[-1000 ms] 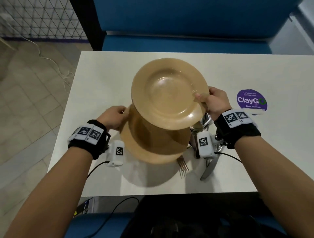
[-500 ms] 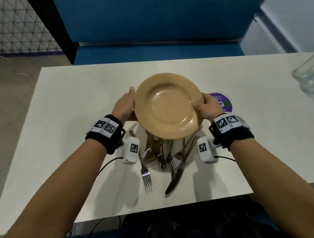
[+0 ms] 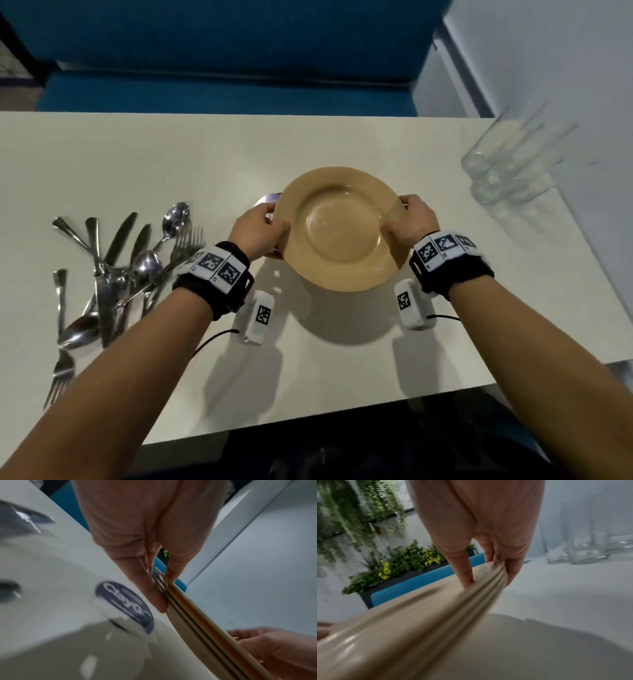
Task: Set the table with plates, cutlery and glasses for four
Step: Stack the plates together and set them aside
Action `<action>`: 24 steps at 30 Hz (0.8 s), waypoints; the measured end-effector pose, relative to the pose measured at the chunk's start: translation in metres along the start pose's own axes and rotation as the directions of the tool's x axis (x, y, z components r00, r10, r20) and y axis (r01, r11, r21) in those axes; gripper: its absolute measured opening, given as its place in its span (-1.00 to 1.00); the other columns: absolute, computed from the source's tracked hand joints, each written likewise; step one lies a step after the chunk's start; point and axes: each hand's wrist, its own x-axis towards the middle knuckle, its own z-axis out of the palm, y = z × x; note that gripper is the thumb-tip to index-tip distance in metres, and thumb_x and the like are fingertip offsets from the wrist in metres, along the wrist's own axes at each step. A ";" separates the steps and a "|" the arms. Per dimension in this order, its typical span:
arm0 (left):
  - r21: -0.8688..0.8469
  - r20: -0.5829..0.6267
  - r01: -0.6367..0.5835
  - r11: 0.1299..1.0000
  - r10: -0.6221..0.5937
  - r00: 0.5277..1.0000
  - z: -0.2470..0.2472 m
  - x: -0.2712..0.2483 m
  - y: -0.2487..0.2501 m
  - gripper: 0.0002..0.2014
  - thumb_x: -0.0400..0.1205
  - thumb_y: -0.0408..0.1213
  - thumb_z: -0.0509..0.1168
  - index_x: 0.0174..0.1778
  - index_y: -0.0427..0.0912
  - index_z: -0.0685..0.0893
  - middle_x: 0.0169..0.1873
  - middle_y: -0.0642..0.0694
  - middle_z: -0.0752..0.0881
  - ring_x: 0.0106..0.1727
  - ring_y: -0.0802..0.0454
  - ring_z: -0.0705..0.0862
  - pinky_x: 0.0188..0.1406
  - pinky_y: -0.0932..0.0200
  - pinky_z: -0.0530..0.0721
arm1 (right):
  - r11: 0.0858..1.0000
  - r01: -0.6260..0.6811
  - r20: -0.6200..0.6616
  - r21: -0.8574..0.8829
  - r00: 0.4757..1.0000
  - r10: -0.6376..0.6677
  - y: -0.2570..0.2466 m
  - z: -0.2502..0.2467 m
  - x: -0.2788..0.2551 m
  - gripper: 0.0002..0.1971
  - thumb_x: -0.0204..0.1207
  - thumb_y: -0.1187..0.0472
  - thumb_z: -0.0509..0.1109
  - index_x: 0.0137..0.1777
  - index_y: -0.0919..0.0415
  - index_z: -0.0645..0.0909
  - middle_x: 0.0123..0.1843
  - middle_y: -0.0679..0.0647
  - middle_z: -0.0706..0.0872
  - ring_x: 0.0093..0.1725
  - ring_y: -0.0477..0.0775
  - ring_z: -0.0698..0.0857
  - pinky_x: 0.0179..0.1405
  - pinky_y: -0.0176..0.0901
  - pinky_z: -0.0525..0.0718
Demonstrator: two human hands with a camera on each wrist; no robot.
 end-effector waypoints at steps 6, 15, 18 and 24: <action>-0.023 0.058 0.012 1.000 -0.010 0.998 0.079 0.003 0.026 -0.44 0.60 -0.33 0.30 0.54 -0.10 0.32 -0.07 -0.13 0.66 -0.04 -0.13 0.73 -0.27 -0.07 0.81 | 0.999 -0.046 -0.044 0.017 0.998 0.047 0.069 -0.038 0.019 -0.48 0.53 0.23 0.33 0.50 0.23 0.37 0.42 0.20 0.56 0.40 0.22 0.54 0.29 -0.12 0.48; 0.023 0.162 -0.018 1.000 0.014 0.987 0.216 0.007 0.074 -0.44 0.58 -0.28 0.36 0.50 -0.12 0.37 0.01 -0.26 0.70 -0.13 -0.15 0.78 -0.27 0.04 0.81 | 0.989 -0.147 -0.068 0.018 0.987 0.148 0.195 -0.116 0.050 -0.43 0.56 0.06 0.36 0.49 0.34 0.39 0.44 0.28 0.54 0.42 0.29 0.52 0.37 -0.04 0.45; 0.033 0.202 -0.027 0.999 0.020 0.979 0.270 0.006 0.094 -0.42 0.58 -0.27 0.39 0.51 -0.13 0.34 0.03 -0.29 0.71 -0.15 -0.17 0.79 -0.32 0.13 0.81 | 0.985 -0.173 -0.090 0.016 0.981 0.174 0.237 -0.149 0.066 -0.53 0.59 0.16 0.31 0.46 0.31 0.42 0.41 0.26 0.57 0.39 0.28 0.54 0.31 -0.05 0.48; 0.106 0.241 -0.026 0.994 0.000 0.970 0.345 0.004 0.111 -0.40 0.57 -0.25 0.41 0.50 -0.15 0.33 -0.04 -0.24 0.75 -0.29 -0.06 0.77 -0.42 0.28 0.77 | 0.979 -0.203 -0.057 -0.005 0.978 0.203 0.299 -0.188 0.085 -0.48 0.53 0.36 0.30 0.51 0.26 0.37 0.44 0.23 0.55 0.41 0.24 0.53 0.32 -0.07 0.50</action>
